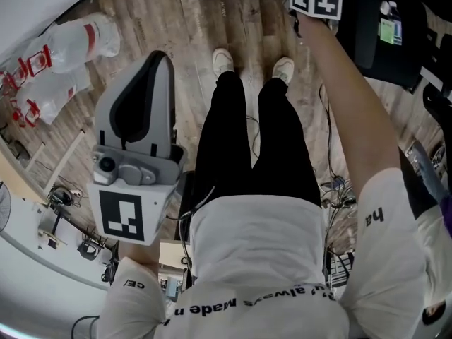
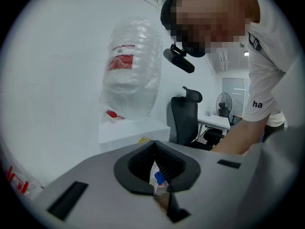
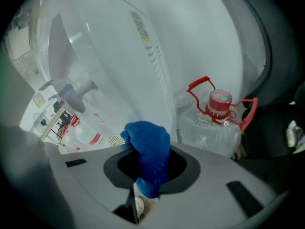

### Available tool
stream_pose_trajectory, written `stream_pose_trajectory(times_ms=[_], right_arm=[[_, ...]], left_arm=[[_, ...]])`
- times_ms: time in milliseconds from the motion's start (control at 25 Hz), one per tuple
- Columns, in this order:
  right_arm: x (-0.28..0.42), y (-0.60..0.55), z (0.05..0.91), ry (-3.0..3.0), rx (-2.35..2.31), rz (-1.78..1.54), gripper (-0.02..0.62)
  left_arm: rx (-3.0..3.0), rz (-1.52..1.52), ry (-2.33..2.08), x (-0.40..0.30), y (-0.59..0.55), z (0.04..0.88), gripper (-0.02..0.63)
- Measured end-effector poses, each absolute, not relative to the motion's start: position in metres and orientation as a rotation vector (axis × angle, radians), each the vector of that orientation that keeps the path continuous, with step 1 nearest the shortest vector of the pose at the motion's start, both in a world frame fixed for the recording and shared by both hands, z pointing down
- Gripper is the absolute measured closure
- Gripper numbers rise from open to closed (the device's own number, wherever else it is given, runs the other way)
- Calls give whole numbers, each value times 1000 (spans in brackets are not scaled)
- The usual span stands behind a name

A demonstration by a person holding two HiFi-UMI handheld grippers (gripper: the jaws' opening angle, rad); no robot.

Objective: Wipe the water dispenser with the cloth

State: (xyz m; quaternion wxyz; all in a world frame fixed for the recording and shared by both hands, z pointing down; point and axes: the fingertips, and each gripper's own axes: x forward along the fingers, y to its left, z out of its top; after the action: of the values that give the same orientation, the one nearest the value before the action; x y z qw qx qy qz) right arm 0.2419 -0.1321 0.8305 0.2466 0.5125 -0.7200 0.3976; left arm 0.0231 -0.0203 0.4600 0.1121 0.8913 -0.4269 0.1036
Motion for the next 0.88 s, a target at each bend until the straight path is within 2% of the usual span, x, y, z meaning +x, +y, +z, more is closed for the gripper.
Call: stream_pose_trajectory(times_ms=[880], right_arm=[[244,-131,922,-1785,1368,1002,520]], left_arm=[[2528,306,-1286,-9,-38,531,588]])
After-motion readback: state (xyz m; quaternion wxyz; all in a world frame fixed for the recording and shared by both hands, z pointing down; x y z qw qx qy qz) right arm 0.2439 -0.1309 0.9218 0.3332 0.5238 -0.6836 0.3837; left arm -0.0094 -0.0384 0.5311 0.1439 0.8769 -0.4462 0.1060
